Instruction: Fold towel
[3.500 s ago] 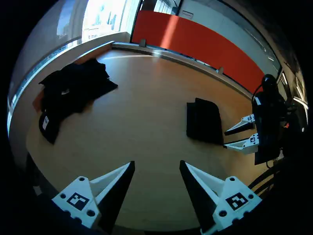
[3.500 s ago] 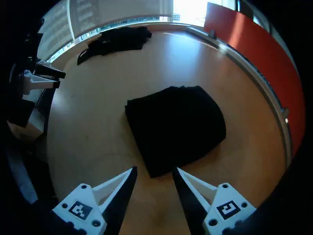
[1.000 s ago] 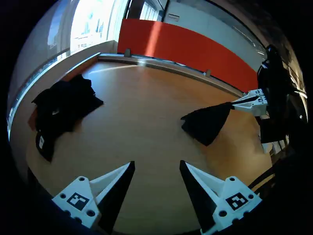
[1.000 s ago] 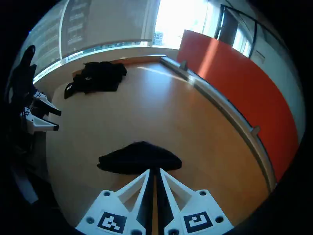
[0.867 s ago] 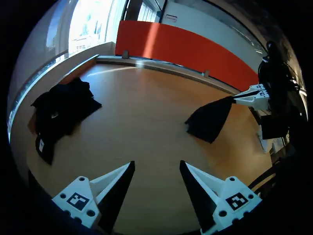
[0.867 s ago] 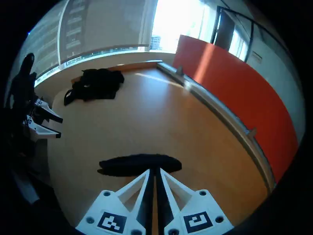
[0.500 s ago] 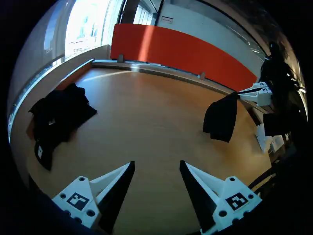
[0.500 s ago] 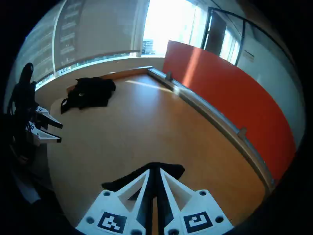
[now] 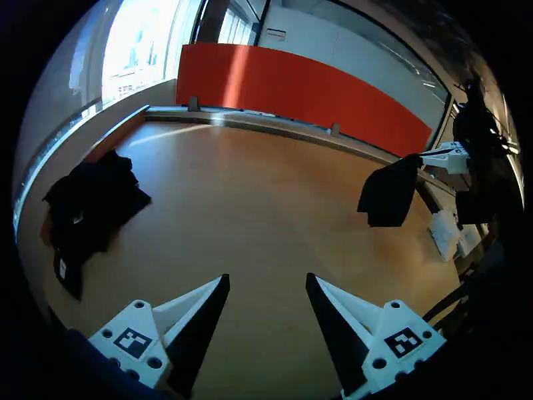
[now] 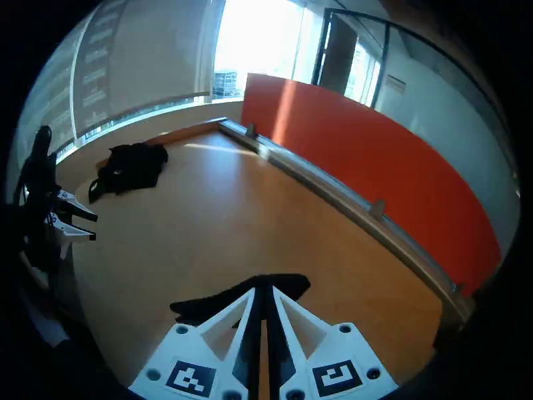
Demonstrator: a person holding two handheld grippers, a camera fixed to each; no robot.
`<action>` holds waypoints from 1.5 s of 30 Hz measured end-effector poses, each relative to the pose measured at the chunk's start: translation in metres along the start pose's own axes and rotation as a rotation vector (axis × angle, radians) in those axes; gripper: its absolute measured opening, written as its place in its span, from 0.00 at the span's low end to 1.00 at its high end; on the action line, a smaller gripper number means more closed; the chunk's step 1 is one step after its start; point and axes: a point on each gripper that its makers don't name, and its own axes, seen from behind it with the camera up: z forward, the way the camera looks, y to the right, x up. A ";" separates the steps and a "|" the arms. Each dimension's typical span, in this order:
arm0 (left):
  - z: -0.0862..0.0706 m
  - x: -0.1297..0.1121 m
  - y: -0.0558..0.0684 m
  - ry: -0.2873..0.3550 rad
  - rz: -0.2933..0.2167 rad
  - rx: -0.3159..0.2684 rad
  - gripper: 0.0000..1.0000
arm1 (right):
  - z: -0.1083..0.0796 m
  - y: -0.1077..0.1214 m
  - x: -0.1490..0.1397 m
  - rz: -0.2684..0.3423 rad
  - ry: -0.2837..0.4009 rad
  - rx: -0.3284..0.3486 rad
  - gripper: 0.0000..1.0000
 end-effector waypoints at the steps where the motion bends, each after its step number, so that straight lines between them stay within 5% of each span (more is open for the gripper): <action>1: 0.001 0.001 0.002 0.000 0.001 -0.001 0.84 | -0.003 0.006 -0.003 0.005 -0.001 -0.008 0.04; 27: 0.029 0.015 0.053 -0.033 0.048 -0.006 0.84 | -0.107 0.181 -0.102 0.129 -0.078 -0.227 0.04; 45: 0.035 0.017 0.069 -0.040 0.062 -0.006 0.84 | -0.103 0.203 -0.131 0.167 -0.109 -0.242 0.04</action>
